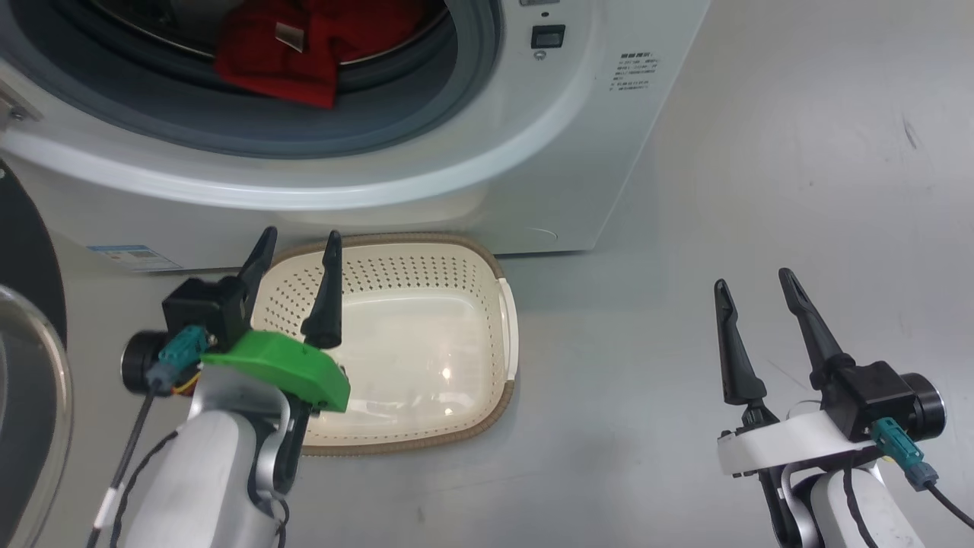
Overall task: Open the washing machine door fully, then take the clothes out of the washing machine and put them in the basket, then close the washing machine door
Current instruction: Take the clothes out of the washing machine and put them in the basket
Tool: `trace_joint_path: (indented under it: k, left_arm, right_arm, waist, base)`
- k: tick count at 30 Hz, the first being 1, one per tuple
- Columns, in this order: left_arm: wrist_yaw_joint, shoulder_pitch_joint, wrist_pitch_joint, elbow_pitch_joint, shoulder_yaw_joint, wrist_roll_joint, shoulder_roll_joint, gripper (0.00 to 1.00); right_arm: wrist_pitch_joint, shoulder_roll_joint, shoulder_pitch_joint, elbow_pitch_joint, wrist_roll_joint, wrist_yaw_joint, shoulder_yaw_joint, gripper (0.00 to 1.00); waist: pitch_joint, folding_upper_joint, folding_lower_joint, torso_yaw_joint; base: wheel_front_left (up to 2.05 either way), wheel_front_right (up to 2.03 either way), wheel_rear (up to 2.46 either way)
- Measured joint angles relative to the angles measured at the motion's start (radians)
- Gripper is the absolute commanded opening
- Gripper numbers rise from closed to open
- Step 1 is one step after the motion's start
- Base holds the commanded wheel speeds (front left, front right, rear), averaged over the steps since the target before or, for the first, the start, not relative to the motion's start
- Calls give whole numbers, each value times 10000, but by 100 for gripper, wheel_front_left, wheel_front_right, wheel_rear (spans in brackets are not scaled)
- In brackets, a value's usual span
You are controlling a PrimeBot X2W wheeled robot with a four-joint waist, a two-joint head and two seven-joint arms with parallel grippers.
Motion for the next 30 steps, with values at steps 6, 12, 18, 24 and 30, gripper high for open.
trace_joint_path:
  k: [6, 12, 18, 24, 30]
  left_arm:
    - [-339, -1759, 782, 447, -25, -58, 4, 100]
    - [-428, -3480, 1540, 989, 314, -111, 314, 100]
    - [-508, -4855, 2251, 1822, 736, -247, 736, 100]
    - [-514, -5956, 2834, 2589, 953, -336, 1116, 100]
    - [-512, -6878, 3214, 3158, 1024, 77, 1866, 100]
  right_arm:
    - [0, 13, -448, -117, 0, 125, 79, 100]
    - [0, 52, -964, -140, 2, 192, 117, 100]
    - [0, 159, -1411, 23, 33, 288, 167, 100]
    - [0, 209, -1607, 268, 123, 441, 330, 100]
    - [-2, 268, -1781, 491, 213, 445, 362, 100]
  waist:
    - [803, 0, 0, -278]
    - [1595, 0, 0, -604]
    - [2190, 0, 0, -1072]
    - [2570, 0, 0, -1582]
    - [2822, 0, 0, -2047]
  base:
    - [0, 0, 0]
    - [0, 0, 0]
    - [0, 0, 0]
    - [0, 0, 0]
    - [0, 0, 0]
